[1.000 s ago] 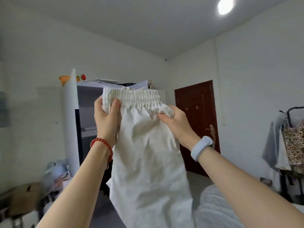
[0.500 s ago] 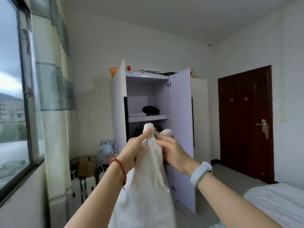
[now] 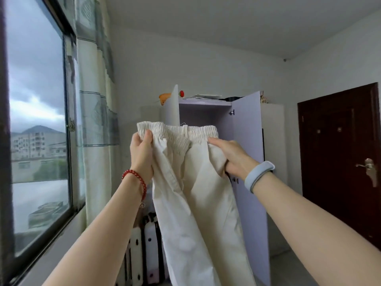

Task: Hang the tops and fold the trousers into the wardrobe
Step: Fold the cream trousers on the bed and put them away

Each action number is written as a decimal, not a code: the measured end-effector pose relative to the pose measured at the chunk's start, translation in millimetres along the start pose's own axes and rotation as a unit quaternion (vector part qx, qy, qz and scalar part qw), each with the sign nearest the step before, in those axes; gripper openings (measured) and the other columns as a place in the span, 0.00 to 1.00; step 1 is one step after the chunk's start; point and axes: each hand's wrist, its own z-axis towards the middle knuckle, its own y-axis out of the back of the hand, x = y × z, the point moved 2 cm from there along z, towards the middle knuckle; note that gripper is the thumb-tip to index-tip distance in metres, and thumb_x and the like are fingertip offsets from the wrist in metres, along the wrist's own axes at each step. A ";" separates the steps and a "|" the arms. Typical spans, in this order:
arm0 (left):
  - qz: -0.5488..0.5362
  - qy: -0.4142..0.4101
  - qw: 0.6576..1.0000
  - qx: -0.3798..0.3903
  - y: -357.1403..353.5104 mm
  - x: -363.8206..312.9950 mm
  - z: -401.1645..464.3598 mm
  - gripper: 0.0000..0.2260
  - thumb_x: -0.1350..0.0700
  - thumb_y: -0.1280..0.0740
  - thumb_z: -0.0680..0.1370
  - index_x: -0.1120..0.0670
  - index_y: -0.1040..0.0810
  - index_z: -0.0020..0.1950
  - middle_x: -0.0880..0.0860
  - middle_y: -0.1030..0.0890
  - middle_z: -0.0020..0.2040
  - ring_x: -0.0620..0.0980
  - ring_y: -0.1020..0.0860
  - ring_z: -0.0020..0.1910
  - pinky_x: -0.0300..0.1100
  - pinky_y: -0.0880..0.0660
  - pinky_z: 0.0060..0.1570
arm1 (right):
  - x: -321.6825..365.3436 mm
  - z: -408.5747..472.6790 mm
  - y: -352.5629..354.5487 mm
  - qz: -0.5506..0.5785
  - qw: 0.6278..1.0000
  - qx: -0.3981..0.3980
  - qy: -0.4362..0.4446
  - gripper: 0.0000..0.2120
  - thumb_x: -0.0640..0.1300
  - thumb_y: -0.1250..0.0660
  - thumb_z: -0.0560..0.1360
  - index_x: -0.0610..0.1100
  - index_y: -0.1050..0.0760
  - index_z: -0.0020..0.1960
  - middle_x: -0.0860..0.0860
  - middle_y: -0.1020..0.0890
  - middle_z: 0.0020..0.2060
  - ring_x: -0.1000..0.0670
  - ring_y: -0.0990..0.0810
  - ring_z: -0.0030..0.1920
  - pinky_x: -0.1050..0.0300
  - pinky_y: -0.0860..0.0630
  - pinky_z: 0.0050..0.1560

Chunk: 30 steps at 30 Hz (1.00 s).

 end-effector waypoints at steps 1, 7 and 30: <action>-0.004 -0.023 1.000 0.000 -0.4 -12.3 7.0 0.11 0.49 0.39 0.78 0.50 0.33 0.37 0.50 0.30 0.39 0.49 0.30 0.43 0.47 0.30 0.49 | 14.0 0.4 -6.3 -0.015 0.999 -0.006 0.040 0.06 0.41 0.31 0.72 0.39 0.23 0.40 0.44 0.22 0.34 0.48 0.24 0.35 0.57 0.27 0.39; 0.009 -0.017 1.000 0.025 10.9 -26.2 16.2 0.10 0.48 0.40 0.79 0.51 0.32 0.41 0.52 0.27 0.42 0.50 0.27 0.43 0.49 0.26 0.52 | 24.9 4.8 -20.9 -0.033 0.995 -0.019 0.096 0.07 0.40 0.39 0.75 0.44 0.29 0.38 0.49 0.26 0.32 0.50 0.27 0.34 0.59 0.31 0.36; 0.497 -0.002 0.867 -0.028 123.6 103.3 -68.1 0.15 0.48 0.44 0.80 0.59 0.27 0.46 0.54 0.23 0.37 0.56 0.26 0.39 0.44 0.33 0.37 | -141.3 -22.1 30.0 -0.338 0.941 -0.003 0.033 0.06 0.46 0.38 0.78 0.43 0.29 0.49 0.49 0.23 0.44 0.49 0.26 0.45 0.58 0.33 0.45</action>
